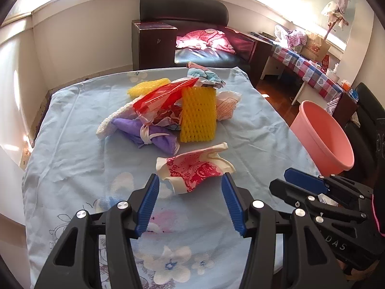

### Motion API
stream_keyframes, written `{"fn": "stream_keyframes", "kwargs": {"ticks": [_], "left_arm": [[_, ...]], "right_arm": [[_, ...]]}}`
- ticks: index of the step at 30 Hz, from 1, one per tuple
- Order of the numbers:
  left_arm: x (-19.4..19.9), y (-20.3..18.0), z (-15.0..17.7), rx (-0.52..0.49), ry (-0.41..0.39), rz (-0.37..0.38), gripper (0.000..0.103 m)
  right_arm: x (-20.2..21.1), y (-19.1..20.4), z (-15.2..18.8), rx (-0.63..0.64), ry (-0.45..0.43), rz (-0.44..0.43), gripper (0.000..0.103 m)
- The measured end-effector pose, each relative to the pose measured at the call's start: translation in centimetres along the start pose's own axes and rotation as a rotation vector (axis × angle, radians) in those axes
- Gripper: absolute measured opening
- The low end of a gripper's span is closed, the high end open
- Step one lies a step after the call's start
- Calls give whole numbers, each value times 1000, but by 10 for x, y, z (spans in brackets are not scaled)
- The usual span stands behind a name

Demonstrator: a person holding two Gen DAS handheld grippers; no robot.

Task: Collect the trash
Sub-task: 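Move both open grippers back over the trash pile on the bed, then grasp the red snack bag with the left gripper while the right grasps the patterned tissue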

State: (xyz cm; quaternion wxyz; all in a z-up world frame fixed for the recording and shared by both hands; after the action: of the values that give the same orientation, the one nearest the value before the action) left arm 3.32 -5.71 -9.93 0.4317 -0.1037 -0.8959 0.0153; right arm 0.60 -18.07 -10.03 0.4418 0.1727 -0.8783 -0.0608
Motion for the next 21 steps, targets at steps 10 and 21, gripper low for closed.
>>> {"fn": "stream_keyframes", "kwargs": {"ticks": [10,21], "left_arm": [[7,60,-9,79,-36,-10,52],[-4,29,-71,-95,-124,-10,48]], "right_arm": [[-6,28,-24,105,-31,-43,34],[-19,16,-67,80,-52,-21,34]]}}
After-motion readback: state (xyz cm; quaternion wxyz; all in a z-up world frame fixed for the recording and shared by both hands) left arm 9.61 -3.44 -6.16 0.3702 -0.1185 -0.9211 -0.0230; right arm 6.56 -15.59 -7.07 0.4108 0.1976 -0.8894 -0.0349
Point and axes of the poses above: each gripper's, at about its wrist camera, not at the fingertips, and x roughly against the way its jaws point, y to its left, z to its underside, the point moved 9 cm from there along -x, roughly the way its jaws point, and after that the axes turned 1 degree about -z, right-handed, at the moved point
